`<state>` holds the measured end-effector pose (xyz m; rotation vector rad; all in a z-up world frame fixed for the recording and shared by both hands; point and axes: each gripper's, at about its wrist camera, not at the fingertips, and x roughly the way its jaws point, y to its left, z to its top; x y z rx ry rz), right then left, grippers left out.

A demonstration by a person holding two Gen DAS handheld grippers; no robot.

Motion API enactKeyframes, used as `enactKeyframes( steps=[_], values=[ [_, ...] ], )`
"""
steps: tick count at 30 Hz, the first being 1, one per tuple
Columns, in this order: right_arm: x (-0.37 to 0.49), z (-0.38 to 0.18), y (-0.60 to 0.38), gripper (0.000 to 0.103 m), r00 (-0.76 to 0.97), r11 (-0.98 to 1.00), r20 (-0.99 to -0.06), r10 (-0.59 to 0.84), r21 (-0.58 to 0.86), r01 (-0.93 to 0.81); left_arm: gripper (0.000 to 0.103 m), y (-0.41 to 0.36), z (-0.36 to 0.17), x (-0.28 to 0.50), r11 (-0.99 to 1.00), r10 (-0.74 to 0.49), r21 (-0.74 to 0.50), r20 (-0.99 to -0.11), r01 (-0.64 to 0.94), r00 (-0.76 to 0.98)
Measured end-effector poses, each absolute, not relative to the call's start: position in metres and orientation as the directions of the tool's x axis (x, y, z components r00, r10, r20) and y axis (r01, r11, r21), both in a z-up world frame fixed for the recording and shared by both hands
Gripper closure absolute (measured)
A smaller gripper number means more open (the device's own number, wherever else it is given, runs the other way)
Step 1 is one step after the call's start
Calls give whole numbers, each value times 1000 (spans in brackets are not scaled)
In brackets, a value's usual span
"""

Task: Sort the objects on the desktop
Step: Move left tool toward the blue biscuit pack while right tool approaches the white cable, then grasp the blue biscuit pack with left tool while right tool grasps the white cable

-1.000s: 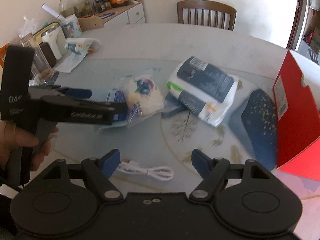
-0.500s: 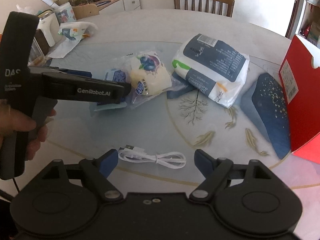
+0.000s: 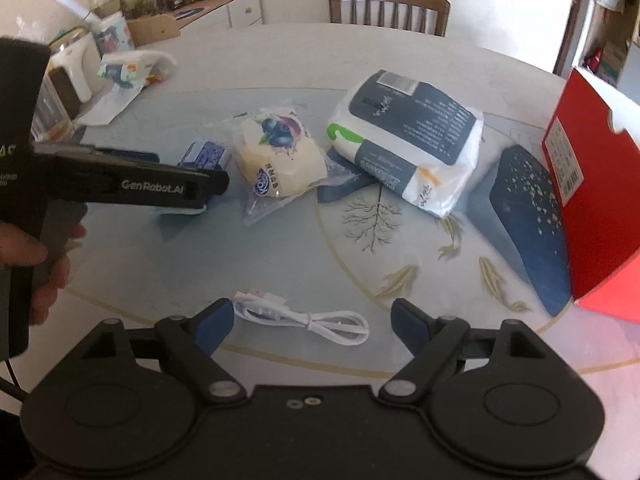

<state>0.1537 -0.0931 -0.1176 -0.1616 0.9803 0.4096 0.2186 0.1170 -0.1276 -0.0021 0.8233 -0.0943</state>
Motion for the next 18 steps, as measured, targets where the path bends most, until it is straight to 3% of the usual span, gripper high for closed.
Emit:
enactKeyframes(
  steps=[8,16,18],
  values=[
    [151,-122,-82,27,494,889,-831,256,2,-458,32,113,-127,219,994,-89,-19,-727,110,681],
    [151,-119,-80,31,471,872,-842,263,-2,-490,62,115,-125,218,993,-84,1,-722,122,687],
    [150,-118,-79,32,465,867,-846,262,-6,-498,64,118,-125,219,992,-89,-6,-723,123,685]
  ],
)
